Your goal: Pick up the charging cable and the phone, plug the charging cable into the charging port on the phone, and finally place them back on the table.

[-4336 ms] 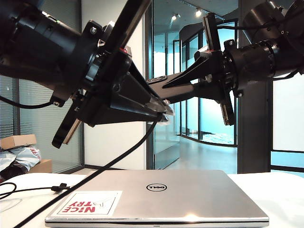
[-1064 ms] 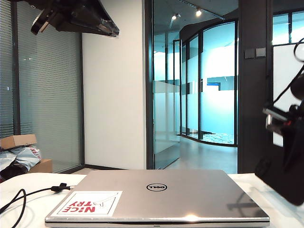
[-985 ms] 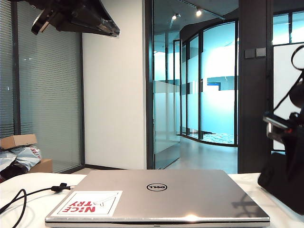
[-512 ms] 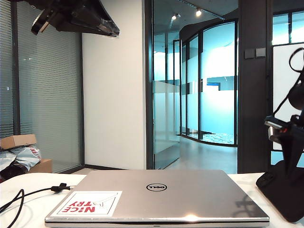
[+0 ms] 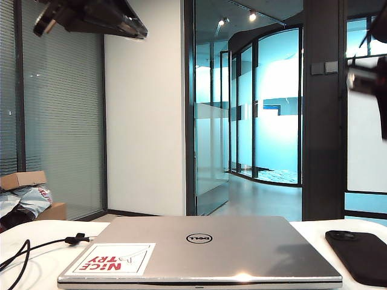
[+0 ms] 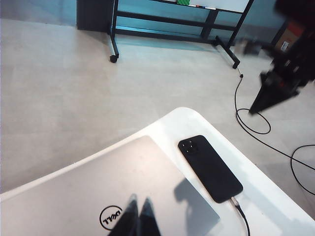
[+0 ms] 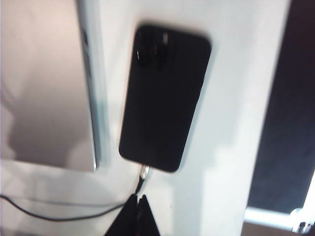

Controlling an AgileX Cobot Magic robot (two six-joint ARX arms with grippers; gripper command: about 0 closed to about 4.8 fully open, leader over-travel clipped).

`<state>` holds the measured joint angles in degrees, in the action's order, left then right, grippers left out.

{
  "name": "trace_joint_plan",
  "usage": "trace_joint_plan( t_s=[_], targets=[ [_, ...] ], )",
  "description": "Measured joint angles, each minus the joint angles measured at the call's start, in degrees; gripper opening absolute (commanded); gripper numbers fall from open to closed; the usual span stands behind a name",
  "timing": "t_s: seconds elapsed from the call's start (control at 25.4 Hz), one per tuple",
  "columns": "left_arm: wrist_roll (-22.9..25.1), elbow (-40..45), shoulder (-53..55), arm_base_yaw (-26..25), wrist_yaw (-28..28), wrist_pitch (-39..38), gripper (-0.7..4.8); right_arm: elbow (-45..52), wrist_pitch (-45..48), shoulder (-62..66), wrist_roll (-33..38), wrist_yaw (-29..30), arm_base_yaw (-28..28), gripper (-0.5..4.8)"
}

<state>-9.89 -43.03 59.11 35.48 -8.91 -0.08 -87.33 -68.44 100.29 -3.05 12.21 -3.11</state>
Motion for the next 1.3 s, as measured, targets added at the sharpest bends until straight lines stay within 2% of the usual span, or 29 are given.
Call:
trace_joint_plan(
  t_s=[0.12, 0.24, 0.35, 0.47, 0.59, 0.67, 0.79, 0.95, 1.14, 1.3],
  targets=[
    [0.0, 0.0, -2.1, 0.0, 0.0, -3.5, -0.06, 4.4, 7.0, -8.4, -1.1, -0.2, 0.1, -0.08],
    [0.0, 2.4, -5.9, 0.0, 0.0, -5.0, -0.06, 17.2, 20.2, -21.6, -1.3, -0.1, 0.1, -0.08],
    [0.1, 5.4, -7.6, 0.0, 0.0, -4.9, -0.05, 24.9, 26.4, -28.4, -1.3, 0.0, 0.1, -0.08],
    [1.1, 13.2, -9.2, 0.0, 0.0, -1.0, -0.05, 33.7, 32.6, -35.3, -1.3, -0.1, 0.1, -0.06],
    [1.1, 18.8, -9.2, 0.0, 0.0, 3.7, -0.06, 35.6, 32.6, -36.3, -1.3, 0.0, 0.1, -0.06],
    [1.1, 22.7, -9.2, 0.0, 0.0, 10.2, -0.06, 35.6, 32.6, -36.2, -1.3, 0.0, 0.0, -0.06],
    [1.1, 24.8, -9.2, 0.0, 0.0, 14.7, -0.06, 35.6, 33.0, -36.2, -1.3, 0.0, 0.0, -0.06],
    [1.1, 24.8, -9.6, 0.0, 0.0, 15.3, -0.05, 35.6, 33.0, -36.2, -1.3, 0.0, 0.0, -0.06],
    [2.2, 25.1, -17.2, -0.5, 0.0, 14.3, -0.05, 35.6, 33.1, -36.2, -1.3, 0.0, 0.0, -0.06],
    [3.7, 26.8, -24.7, -4.9, 0.0, 14.5, -0.06, 35.6, 33.1, -36.2, -1.3, 0.0, 0.0, -0.06]
  ],
)
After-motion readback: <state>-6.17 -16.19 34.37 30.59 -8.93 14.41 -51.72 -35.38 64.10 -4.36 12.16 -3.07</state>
